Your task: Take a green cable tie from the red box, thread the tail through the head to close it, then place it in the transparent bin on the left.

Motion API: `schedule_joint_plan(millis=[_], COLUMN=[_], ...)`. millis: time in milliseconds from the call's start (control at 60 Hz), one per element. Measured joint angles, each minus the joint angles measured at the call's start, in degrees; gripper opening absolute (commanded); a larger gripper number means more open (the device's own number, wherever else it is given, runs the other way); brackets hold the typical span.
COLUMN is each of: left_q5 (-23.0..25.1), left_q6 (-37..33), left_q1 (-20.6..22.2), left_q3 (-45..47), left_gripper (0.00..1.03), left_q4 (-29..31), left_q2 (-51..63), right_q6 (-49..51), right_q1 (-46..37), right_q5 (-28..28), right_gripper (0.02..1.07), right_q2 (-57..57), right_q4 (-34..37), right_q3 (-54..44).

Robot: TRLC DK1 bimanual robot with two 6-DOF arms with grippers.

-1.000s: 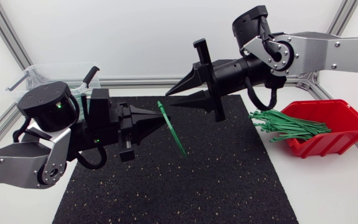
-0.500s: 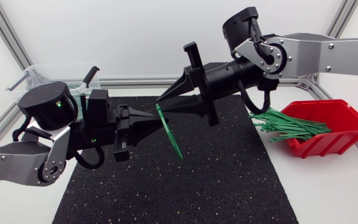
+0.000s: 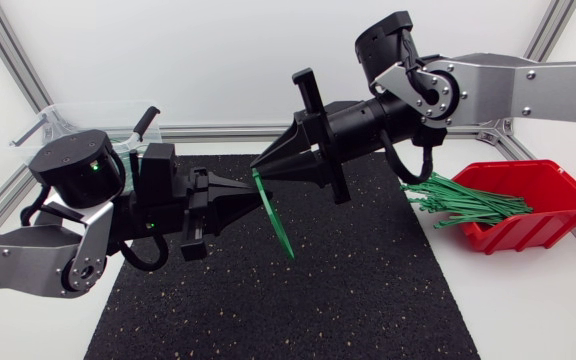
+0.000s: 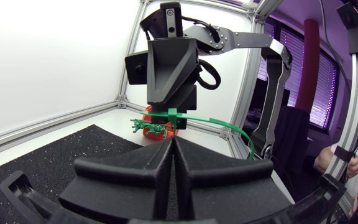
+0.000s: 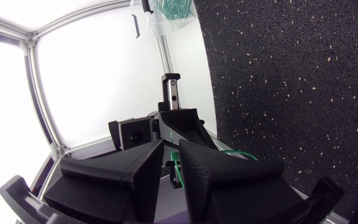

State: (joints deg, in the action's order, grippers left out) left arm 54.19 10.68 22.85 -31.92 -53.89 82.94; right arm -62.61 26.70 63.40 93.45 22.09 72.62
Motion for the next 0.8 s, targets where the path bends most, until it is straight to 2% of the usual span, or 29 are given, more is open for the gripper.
schedule_joint_plan(millis=[100, 150, 217, 433, 583, 800], left_q5=[0.0, 0.4, 1.0, 1.6, 2.4, 2.4], left_q6=[-0.1, -0.2, -0.2, -0.2, -0.2, -0.2], left_q1=[-0.6, -0.9, -1.3, -1.3, -1.3, -1.3], left_q3=[0.0, -0.1, -0.1, -0.2, -0.2, -0.2], left_gripper=[0.03, 0.03, 0.04, 0.04, 0.04, 0.04], left_q4=[0.0, 0.0, 0.0, 0.0, 0.0, 0.0], left_q2=[0.0, 0.0, 0.0, 0.0, 0.0, 0.0], right_q6=[0.0, 0.0, 0.0, 0.0, 0.0, 0.2], right_q1=[0.0, 0.0, 0.0, 0.2, 0.2, 0.3], right_q5=[0.0, 0.0, 0.0, 0.0, 0.0, 0.5], right_gripper=[0.26, 0.18, 0.15, 0.15, 0.22, 0.24], right_q2=[0.0, 0.0, 0.0, 0.4, 0.8, 0.8], right_q4=[0.0, 0.0, 0.0, -0.1, -0.3, -0.3], right_q3=[0.0, 0.0, 0.0, 0.0, 0.0, 0.0])
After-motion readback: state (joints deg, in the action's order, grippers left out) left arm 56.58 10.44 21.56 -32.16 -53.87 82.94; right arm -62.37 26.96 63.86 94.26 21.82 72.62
